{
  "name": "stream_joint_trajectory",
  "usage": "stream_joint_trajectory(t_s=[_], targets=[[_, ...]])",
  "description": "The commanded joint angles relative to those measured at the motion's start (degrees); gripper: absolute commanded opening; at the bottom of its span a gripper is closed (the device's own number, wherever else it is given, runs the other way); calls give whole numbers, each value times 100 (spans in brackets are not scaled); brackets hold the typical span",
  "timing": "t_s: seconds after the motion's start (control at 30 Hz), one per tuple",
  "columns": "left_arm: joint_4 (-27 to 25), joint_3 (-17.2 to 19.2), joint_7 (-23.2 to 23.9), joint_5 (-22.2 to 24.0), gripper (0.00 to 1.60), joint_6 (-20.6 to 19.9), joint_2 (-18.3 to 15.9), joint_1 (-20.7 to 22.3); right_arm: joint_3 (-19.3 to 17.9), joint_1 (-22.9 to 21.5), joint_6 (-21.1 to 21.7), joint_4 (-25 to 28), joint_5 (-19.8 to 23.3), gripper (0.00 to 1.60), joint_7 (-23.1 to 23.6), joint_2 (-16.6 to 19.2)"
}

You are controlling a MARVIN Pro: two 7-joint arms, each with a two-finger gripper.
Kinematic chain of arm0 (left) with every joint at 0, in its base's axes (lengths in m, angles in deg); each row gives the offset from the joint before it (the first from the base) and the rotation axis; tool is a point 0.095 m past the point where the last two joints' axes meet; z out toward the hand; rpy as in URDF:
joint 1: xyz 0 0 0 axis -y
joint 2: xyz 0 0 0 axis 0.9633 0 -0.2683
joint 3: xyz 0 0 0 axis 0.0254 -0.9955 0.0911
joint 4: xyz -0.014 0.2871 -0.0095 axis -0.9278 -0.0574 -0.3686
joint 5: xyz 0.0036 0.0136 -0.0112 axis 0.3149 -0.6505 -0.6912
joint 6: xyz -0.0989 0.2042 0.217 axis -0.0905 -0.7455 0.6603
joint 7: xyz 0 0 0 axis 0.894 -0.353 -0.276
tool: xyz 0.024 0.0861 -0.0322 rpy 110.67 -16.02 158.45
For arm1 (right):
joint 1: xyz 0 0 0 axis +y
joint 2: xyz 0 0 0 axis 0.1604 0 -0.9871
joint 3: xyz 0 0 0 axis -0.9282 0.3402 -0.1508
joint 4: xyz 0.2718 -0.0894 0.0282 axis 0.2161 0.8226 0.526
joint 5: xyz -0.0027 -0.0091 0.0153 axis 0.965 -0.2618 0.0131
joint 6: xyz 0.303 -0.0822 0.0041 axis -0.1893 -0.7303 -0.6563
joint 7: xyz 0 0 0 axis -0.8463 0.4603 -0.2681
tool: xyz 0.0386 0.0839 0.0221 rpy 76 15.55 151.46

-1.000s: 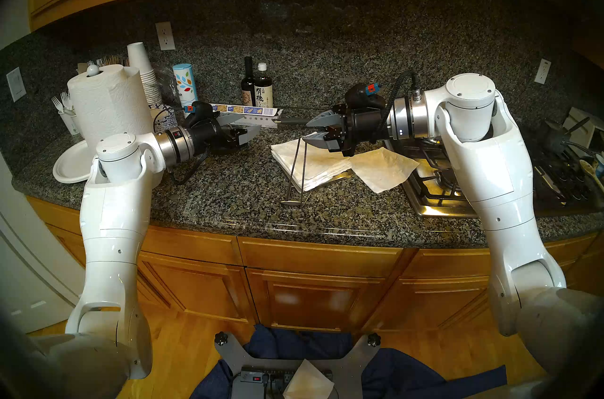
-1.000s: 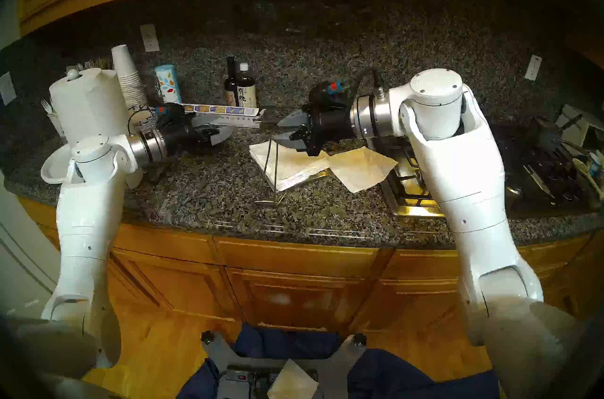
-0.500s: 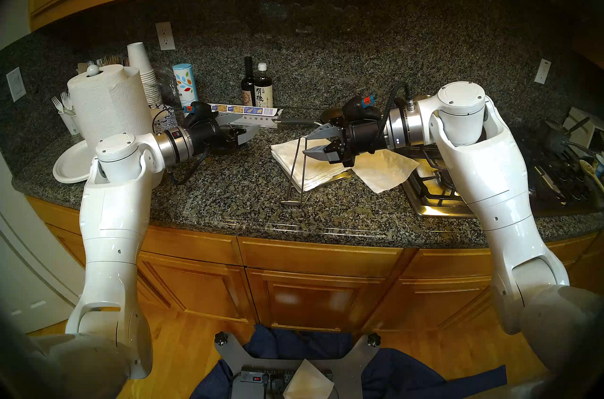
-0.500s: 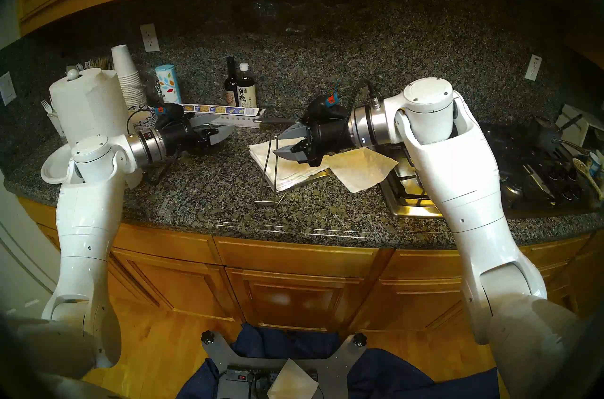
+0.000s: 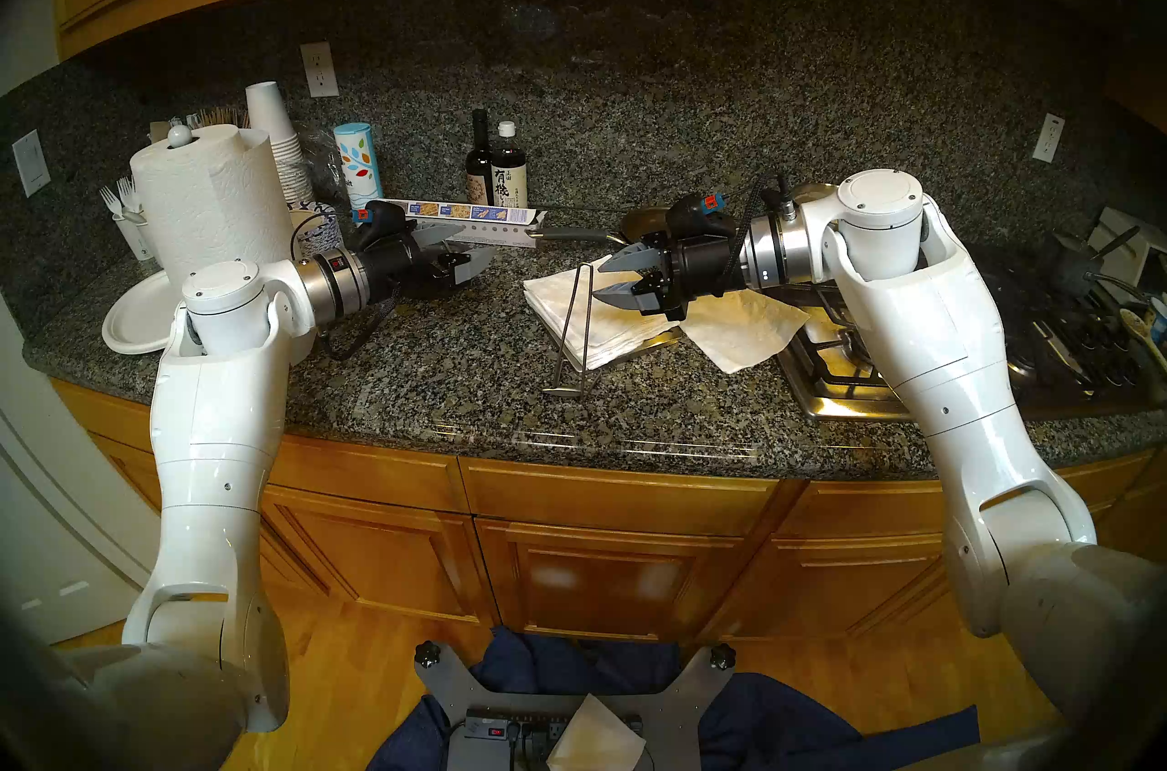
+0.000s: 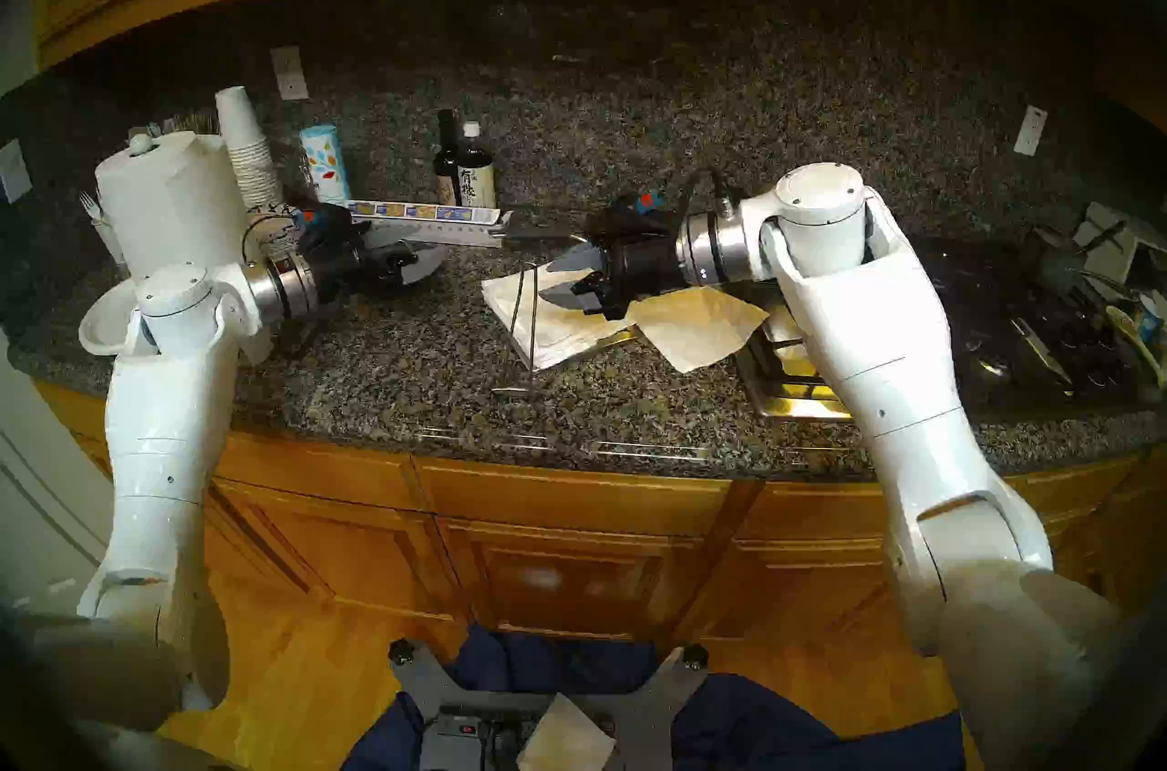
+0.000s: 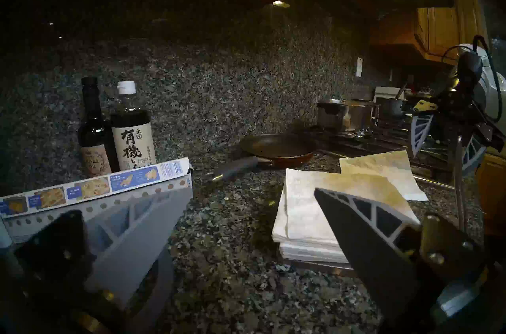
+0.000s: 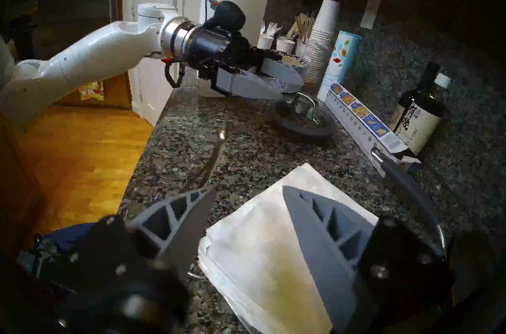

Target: Take napkin out of napkin holder

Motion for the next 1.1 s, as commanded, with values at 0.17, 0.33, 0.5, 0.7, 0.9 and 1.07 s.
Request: stream_joint_trajectory(t_s=[0.17,0.33,0.5,0.7,0.9,1.07], targets=[[-4,-29,-4,36,160,61,20,273,-174,-278,-24,307,-36,108,-5,173],[31,-38,-3,44,160,83,28,303,-215,-417,-3,432,-62,108,0,239],[56,-34,8,55,160,101,28,321,-184,-438,69,541,-33,110,52,235],[45,0,18,66,160,113,18,300,-170,-388,153,670,-4,111,84,219],[23,19,24,65,160,115,23,281,-225,-380,212,802,8,112,93,244],[9,24,25,65,160,112,33,271,-232,-348,226,816,44,112,104,213]])
